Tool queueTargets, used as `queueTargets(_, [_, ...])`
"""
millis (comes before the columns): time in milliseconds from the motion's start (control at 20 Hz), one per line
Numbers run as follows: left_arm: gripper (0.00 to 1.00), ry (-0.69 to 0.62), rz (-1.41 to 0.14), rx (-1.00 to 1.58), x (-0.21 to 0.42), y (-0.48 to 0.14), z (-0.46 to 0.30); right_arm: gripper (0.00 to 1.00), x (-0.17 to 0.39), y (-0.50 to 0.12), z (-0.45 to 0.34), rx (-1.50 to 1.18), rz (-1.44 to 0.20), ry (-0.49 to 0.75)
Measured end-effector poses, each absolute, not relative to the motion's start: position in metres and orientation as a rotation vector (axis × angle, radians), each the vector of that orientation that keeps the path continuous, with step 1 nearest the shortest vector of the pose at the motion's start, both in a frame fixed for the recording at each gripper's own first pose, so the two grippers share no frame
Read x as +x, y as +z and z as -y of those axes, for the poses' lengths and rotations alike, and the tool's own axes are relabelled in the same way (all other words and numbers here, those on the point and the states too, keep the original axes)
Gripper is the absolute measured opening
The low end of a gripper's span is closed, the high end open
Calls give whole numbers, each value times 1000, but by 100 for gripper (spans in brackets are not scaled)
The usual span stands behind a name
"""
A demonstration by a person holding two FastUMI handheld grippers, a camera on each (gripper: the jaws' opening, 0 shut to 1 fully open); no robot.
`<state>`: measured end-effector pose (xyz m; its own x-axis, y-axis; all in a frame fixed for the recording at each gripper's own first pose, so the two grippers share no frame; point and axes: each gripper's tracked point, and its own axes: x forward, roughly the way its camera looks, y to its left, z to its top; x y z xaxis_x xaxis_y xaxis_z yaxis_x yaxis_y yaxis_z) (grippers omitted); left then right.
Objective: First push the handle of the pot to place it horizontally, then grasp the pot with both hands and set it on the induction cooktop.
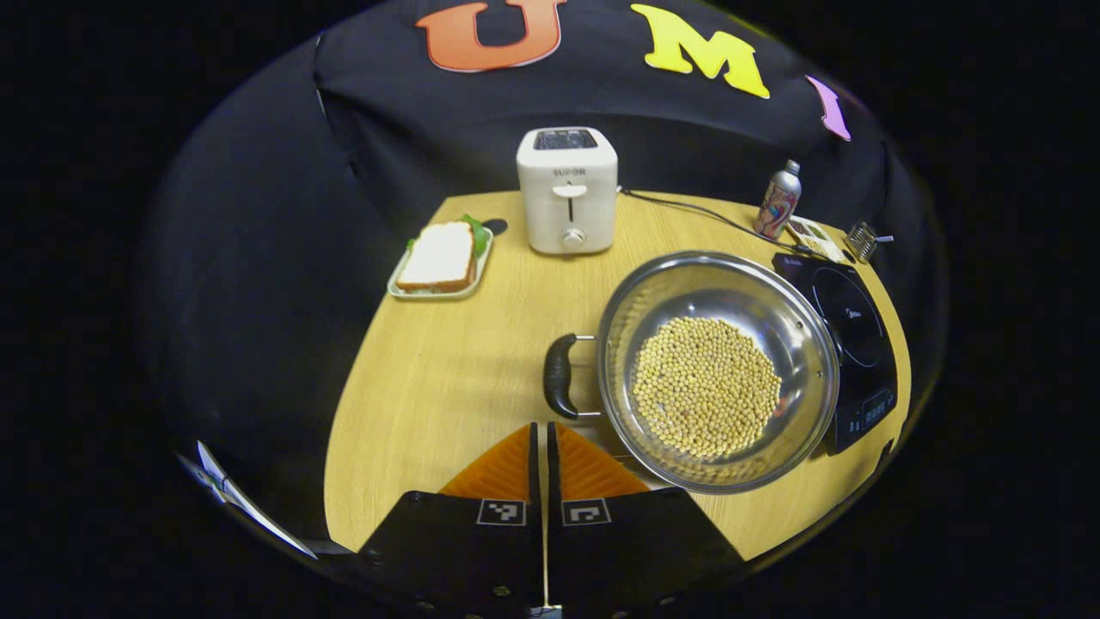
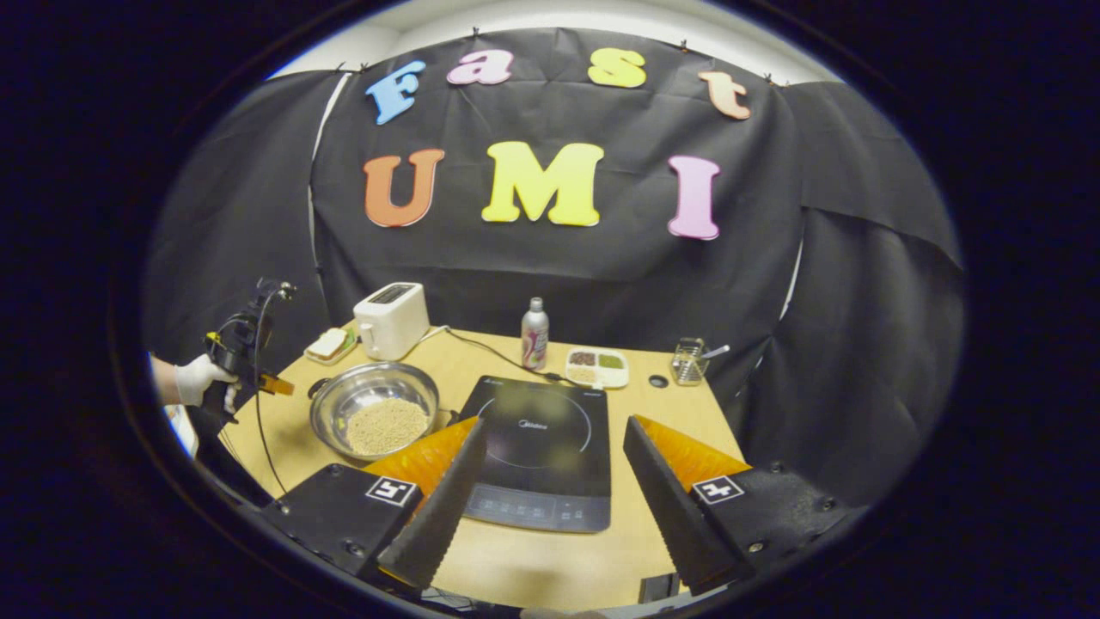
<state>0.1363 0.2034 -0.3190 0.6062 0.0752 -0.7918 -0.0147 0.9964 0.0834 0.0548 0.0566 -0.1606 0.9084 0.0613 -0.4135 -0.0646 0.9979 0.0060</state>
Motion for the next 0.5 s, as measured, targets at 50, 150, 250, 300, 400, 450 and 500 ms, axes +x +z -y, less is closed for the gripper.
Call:
queueTargets(50, [3, 40, -905, 59, 133, -315, -198, 100, 62, -167, -65, 1, -444, 88])
queueTargets(150, [68, 17, -886, 40, 128, -308, -190, 100, 77, -181, -83, 34, -484, 135])
queueTargets(250, [98, 27, -869, 51, 134, -303, -189, 97, 91, -194, -106, 60, -522, 187])
queueTargets(300, [96, 37, -854, 60, 138, -301, -189, 100, 100, -201, -115, 61, -542, 203])
queueTargets(400, [97, 43, -834, 66, 147, -301, -187, 97, 118, -219, -131, 70, -592, 231])
queueTargets(450, [97, 43, -832, 71, 151, -300, -186, 100, 127, -230, -141, 83, -624, 242])
queueTargets(500, [97, 42, -825, 78, 158, -300, -186, 98, 137, -239, -152, 98, -649, 259])
